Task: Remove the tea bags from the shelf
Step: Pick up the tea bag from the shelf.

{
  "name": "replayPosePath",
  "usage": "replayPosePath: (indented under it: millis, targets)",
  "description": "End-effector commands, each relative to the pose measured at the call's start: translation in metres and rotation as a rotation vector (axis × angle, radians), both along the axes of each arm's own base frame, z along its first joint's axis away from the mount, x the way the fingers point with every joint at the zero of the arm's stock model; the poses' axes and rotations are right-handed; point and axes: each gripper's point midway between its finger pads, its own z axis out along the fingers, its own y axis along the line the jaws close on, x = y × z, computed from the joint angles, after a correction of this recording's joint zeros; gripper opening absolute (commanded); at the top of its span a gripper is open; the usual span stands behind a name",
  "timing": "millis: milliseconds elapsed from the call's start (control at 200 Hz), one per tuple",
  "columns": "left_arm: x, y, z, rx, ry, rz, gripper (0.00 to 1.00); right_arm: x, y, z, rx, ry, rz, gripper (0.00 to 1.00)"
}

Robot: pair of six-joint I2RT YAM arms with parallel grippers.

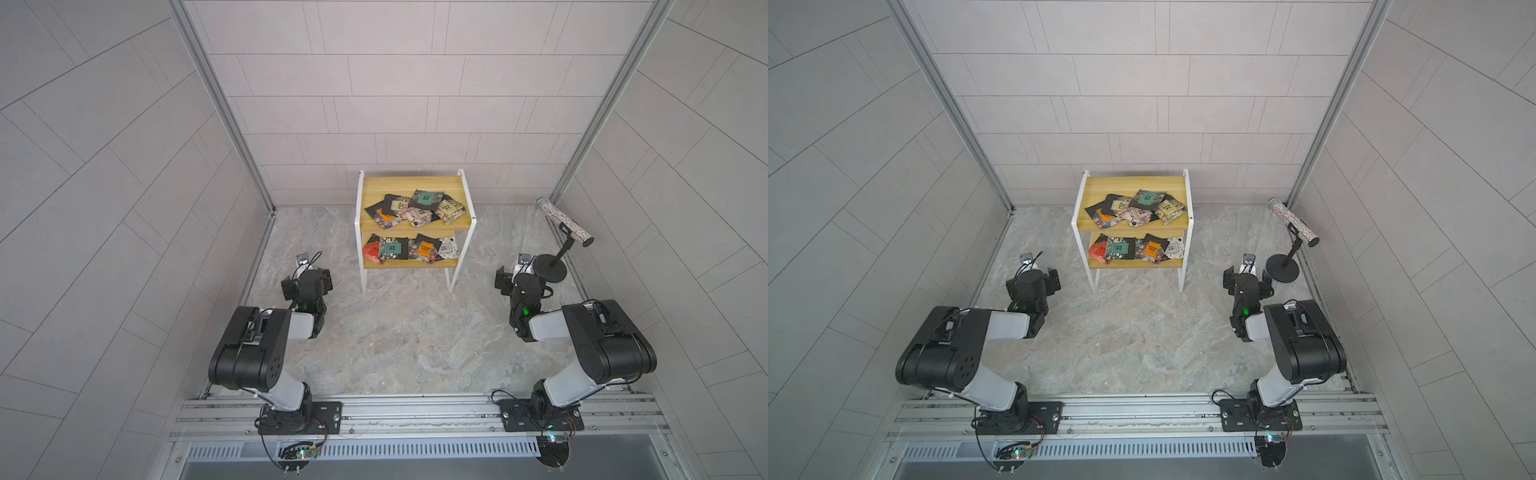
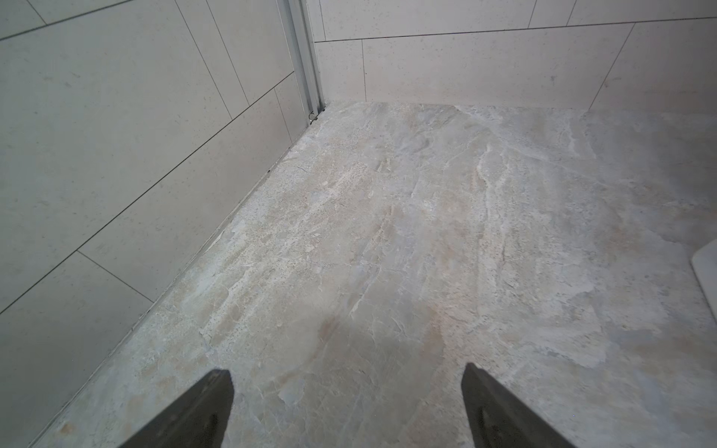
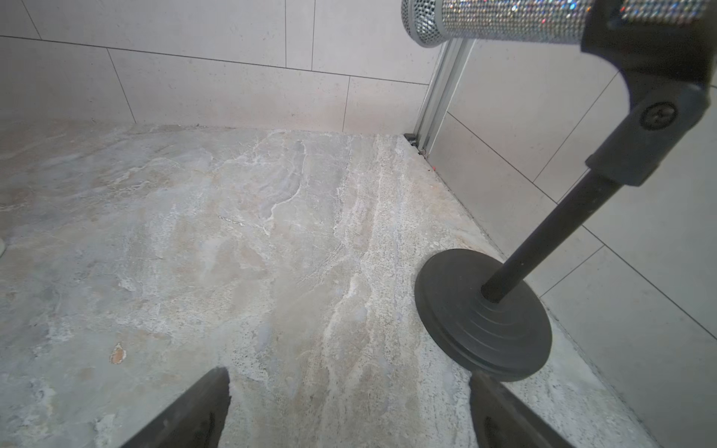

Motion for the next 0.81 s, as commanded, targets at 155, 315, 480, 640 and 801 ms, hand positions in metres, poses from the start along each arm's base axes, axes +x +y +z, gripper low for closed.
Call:
replayPosePath:
  millis: [155, 315, 480, 640, 801]
  targets:
    - [0.0014, 0.0009, 0.008, 0.006, -0.026, 0.005, 1.0, 0.0017, 0.0005, 0.0019, 0.013, -0.007, 0.009, 1.0]
    - [0.0018, 0.0007, 0.0086, 0.005, -0.03, 0.005, 1.0, 0.0021, 0.0009, 0.0013, 0.017, -0.005, 0.012, 1.0]
    - [0.0016, 0.001, 0.0084, 0.005, -0.03, 0.007, 1.0, 0.0019, 0.0006, 0.0011, 0.017, -0.004, 0.01, 1.0]
    - [0.0015, 0.0011, 0.0085, 0.005, -0.029, 0.007, 1.0, 0.0019, 0.0007, 0.0011, 0.017, -0.004, 0.011, 1.0]
    - [0.0016, 0.0008, 0.0087, 0.003, -0.03, 0.006, 1.0, 0.0016, 0.0006, 0.0015, 0.017, -0.006, 0.011, 1.0]
